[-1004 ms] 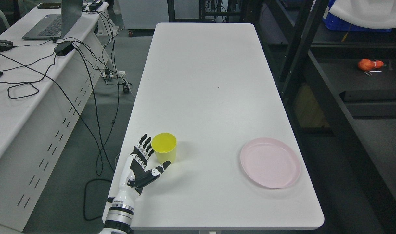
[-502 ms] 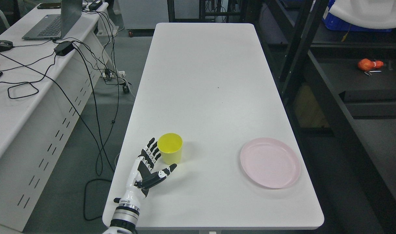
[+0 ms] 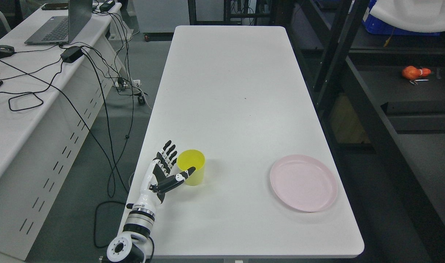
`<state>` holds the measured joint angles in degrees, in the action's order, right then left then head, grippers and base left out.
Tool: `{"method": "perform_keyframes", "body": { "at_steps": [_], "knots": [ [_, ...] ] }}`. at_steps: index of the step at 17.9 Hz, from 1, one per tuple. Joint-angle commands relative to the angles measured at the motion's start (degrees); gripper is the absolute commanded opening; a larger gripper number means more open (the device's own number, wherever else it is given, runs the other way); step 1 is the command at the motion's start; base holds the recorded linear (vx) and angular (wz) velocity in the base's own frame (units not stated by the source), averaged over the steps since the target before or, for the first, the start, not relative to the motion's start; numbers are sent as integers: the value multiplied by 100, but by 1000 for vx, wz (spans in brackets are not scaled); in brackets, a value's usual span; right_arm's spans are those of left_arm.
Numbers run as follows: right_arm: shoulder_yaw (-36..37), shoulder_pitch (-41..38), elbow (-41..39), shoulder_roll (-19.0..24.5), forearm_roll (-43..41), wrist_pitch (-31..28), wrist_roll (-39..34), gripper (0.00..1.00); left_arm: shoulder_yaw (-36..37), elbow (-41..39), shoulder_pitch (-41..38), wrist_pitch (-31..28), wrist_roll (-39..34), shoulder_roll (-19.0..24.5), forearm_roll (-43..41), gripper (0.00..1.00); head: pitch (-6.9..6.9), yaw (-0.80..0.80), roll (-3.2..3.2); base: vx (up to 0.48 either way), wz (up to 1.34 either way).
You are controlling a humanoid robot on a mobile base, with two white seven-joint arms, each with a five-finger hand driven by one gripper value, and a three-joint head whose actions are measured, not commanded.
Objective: Place yellow IKEA cup on middle right shelf
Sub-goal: 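Close the left hand fingers around the yellow cup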
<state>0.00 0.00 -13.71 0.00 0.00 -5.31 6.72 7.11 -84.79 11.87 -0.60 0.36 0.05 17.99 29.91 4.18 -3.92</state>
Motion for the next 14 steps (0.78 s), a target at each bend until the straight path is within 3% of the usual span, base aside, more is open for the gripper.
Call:
{"method": "perform_keyframes", "body": {
  "at_steps": [1,6,14],
  "knots": [
    [-97,-79,0,-100,-140,-5,-4,99,456,420,264,34,61,95,-15,99,0,0,0,0,0],
    [-97,-79,0,-100,-140,-5,-4,99,914,420,237,280,70,95,-313,99,0,0,-2,0,0],
    [-97,-79,0,-100,-140,-5,-4,99,923,902,281,245,79,95,-560,98,0,0,-3,0,0]
  ]
}}
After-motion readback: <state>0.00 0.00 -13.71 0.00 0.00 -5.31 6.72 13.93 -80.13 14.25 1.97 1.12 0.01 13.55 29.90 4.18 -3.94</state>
